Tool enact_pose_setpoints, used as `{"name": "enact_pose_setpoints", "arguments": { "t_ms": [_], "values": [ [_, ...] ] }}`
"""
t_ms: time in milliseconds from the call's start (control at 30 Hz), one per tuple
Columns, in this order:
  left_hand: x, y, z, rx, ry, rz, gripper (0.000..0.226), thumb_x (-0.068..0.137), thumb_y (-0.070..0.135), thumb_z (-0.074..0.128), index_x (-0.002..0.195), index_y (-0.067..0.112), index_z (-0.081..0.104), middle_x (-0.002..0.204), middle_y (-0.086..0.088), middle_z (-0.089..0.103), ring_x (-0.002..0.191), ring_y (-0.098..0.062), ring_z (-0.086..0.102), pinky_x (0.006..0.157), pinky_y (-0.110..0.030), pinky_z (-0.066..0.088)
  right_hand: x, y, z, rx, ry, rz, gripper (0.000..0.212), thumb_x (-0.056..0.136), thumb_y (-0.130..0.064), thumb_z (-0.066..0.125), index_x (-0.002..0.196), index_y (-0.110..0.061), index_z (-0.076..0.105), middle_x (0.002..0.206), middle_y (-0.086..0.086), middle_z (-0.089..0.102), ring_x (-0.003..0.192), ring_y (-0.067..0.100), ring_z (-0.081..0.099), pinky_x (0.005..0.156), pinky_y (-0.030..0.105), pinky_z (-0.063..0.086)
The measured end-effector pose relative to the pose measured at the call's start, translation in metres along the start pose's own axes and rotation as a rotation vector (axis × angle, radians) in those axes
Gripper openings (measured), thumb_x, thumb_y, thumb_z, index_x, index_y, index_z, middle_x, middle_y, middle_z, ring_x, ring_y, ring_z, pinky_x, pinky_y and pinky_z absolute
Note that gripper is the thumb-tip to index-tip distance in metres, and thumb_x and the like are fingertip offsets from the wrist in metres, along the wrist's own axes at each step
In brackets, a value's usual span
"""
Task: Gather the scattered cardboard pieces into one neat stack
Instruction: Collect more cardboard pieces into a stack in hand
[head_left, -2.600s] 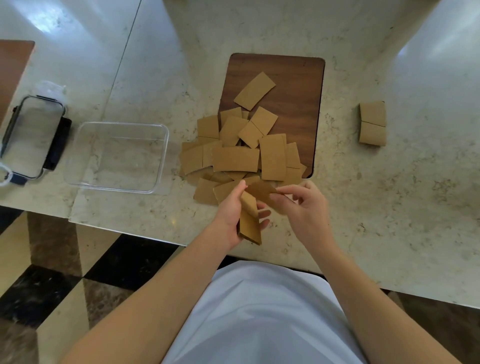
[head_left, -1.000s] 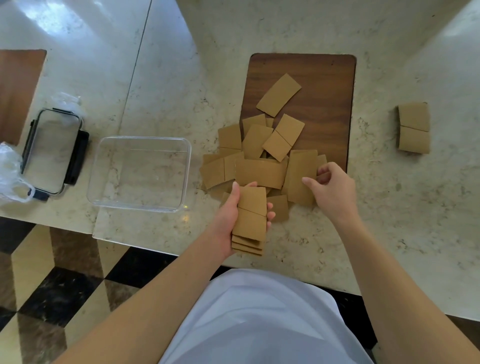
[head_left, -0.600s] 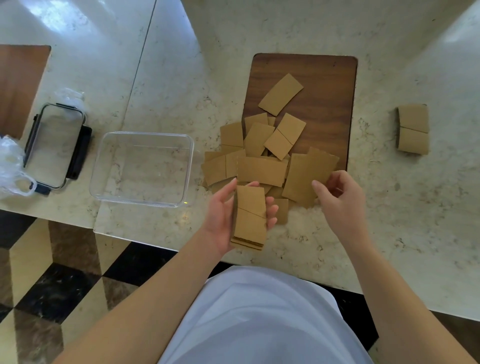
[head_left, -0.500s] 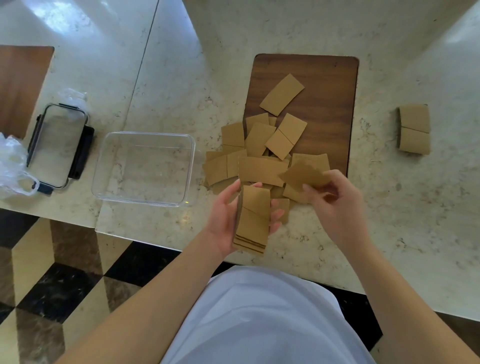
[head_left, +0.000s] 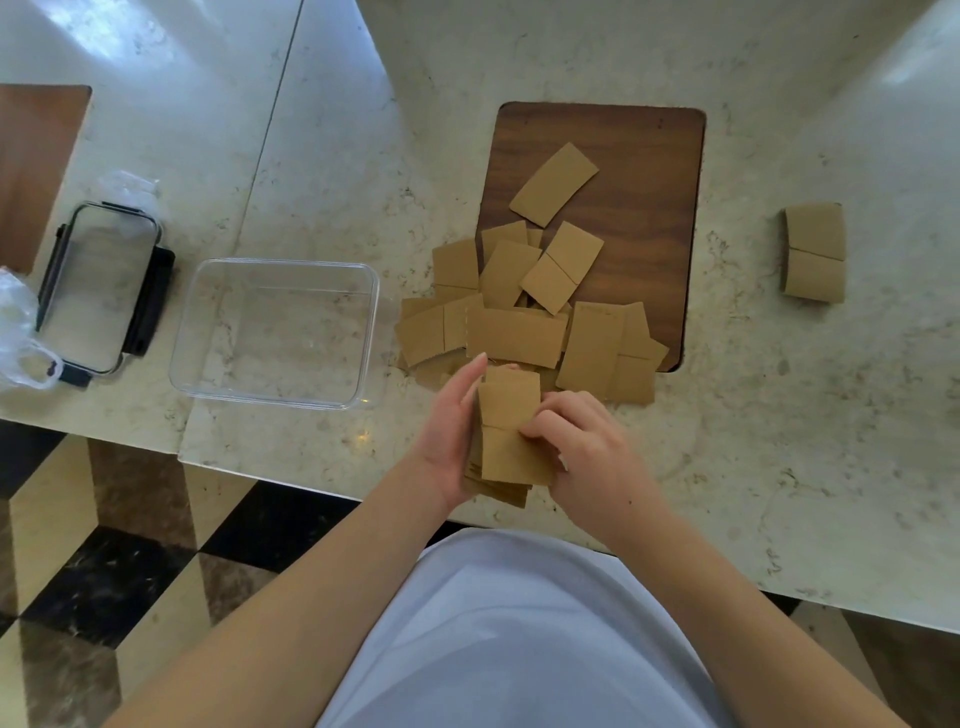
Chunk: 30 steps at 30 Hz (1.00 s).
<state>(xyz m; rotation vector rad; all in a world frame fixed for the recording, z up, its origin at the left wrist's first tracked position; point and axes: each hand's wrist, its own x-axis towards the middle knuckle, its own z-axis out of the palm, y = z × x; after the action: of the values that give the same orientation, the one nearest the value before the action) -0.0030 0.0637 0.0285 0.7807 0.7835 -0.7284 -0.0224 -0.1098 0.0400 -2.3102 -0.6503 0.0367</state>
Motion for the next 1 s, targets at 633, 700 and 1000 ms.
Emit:
{"name": "enact_pose_setpoints", "arguments": {
  "t_ms": [633,700,1000],
  "values": [
    [0.0,0.006,0.005,-0.155,0.053,-0.071,0.028,0.095,0.035,0.066,0.11,0.012,0.071,0.096,-0.022,0.07,0.078,-0.034,0.071,0.067,-0.041,0.061,0.079,0.09,0.02,-0.228,-0.027,1.001,0.09,0.065,-0.059,0.088,0.123,-0.006,0.044,0.126,0.016,0.058,0.12,0.037,0.055,0.095,0.049,0.045],
    [0.001,0.006,0.003,-0.157,0.057,-0.072,0.026,0.095,0.033,0.065,0.108,0.012,0.072,0.095,-0.022,0.071,0.077,-0.034,0.072,0.067,-0.041,0.061,0.078,0.093,0.02,-0.185,-0.043,1.001,0.081,0.071,-0.053,0.087,0.124,-0.005,0.05,0.125,0.016,0.059,0.118,0.037,0.056,0.094,0.049,0.046],
    [0.005,0.003,0.006,-0.177,0.09,-0.098,0.027,0.098,0.034,0.061,0.11,0.011,0.069,0.096,-0.024,0.071,0.079,-0.035,0.071,0.064,-0.042,0.062,0.038,0.07,-0.011,0.425,0.229,0.727,0.026,0.089,-0.049,0.072,0.086,-0.023,0.075,0.075,-0.009,0.074,0.07,0.013,0.07,0.057,0.035,0.055]
  ]
}}
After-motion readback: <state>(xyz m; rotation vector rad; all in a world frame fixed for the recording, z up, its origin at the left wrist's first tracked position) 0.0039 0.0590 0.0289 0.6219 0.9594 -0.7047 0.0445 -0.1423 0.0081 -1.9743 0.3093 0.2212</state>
